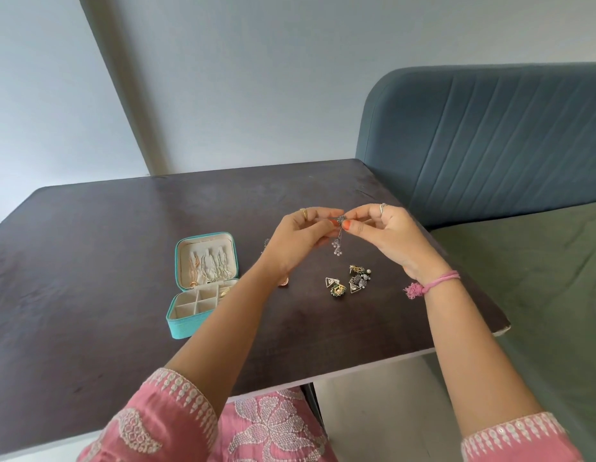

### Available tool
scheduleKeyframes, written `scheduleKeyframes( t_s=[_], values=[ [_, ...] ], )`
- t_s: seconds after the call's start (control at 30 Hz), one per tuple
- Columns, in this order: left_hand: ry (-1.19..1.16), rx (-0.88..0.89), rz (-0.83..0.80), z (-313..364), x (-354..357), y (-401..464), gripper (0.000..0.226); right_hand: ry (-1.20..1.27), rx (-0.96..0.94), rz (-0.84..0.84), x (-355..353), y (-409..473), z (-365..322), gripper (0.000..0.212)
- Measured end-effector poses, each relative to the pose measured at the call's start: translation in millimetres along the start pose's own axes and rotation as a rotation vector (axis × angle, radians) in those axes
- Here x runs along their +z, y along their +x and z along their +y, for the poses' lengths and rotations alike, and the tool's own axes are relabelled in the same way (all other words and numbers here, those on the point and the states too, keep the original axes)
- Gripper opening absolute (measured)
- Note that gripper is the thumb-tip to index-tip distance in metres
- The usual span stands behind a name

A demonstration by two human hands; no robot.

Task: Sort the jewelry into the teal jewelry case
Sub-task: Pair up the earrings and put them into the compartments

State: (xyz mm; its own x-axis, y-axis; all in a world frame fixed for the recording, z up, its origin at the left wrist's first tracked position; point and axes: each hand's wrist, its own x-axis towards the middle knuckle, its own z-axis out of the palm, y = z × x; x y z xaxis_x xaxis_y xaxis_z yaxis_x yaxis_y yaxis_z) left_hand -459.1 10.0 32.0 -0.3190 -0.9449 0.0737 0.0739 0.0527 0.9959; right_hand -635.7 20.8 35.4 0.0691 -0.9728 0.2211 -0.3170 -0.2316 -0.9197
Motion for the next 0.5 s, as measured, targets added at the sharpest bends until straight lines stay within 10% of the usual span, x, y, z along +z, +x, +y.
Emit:
scheduleKeyframes(
  t_s=[0.5],
  values=[
    [-0.045,-0.014,0.102,-9,6,2,0.005,-0.439,-0.018,-0.077,-13,-12,21,0.008]
  ],
)
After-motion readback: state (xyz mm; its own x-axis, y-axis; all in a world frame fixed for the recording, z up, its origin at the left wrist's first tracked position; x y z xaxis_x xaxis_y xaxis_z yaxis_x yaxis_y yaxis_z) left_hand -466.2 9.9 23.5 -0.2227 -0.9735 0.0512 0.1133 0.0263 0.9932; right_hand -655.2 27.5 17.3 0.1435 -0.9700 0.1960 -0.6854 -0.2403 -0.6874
